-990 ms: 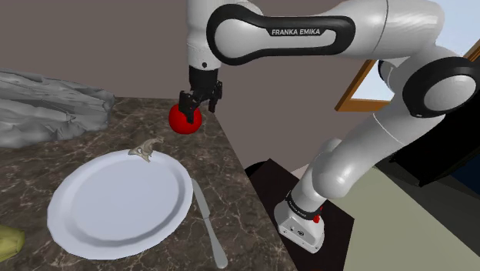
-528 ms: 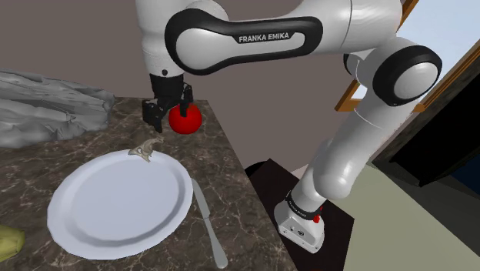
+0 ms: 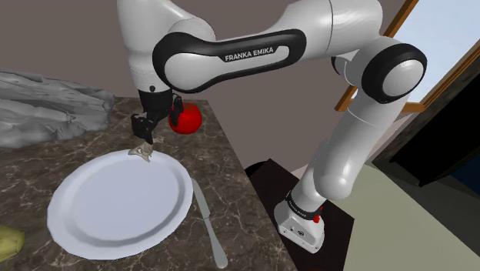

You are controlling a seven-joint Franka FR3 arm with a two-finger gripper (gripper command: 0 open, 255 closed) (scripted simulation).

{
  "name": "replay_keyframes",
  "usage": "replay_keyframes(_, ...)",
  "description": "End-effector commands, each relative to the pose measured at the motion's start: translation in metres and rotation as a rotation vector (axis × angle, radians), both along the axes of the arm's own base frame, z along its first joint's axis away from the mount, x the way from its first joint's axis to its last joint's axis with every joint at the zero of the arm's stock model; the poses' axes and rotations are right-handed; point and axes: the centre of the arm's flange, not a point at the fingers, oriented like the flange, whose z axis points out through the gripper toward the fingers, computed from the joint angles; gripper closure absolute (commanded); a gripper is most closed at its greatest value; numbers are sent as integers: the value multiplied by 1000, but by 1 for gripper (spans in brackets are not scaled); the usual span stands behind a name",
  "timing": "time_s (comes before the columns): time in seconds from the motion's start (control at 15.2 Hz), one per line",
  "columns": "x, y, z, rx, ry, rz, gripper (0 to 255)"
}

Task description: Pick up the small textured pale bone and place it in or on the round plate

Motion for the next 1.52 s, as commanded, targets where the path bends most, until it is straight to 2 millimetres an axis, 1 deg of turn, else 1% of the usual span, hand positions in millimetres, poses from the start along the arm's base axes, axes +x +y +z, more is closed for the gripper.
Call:
replay_keyframes(0.0,-1,-1,-15,0,1,0,0)
replay_keyframes(0.53,-1,-1,-15,0,1,0,0)
replay_keyframes(0.59,-1,-1,-15,0,1,0,255)
replay_keyframes(1.12,-2,-2,-16,0,1,0,255)
replay_keyframes(1.19,-1,-1,-15,0,1,0,255)
replay_keyframes(1.32,-1,-1,-4,0,1,0,255)
replay_keyframes(1.39,-1,-1,-8,1,-1,0,255)
replay_keyframes(1.45,-1,-1,-8,1,-1,0,0)
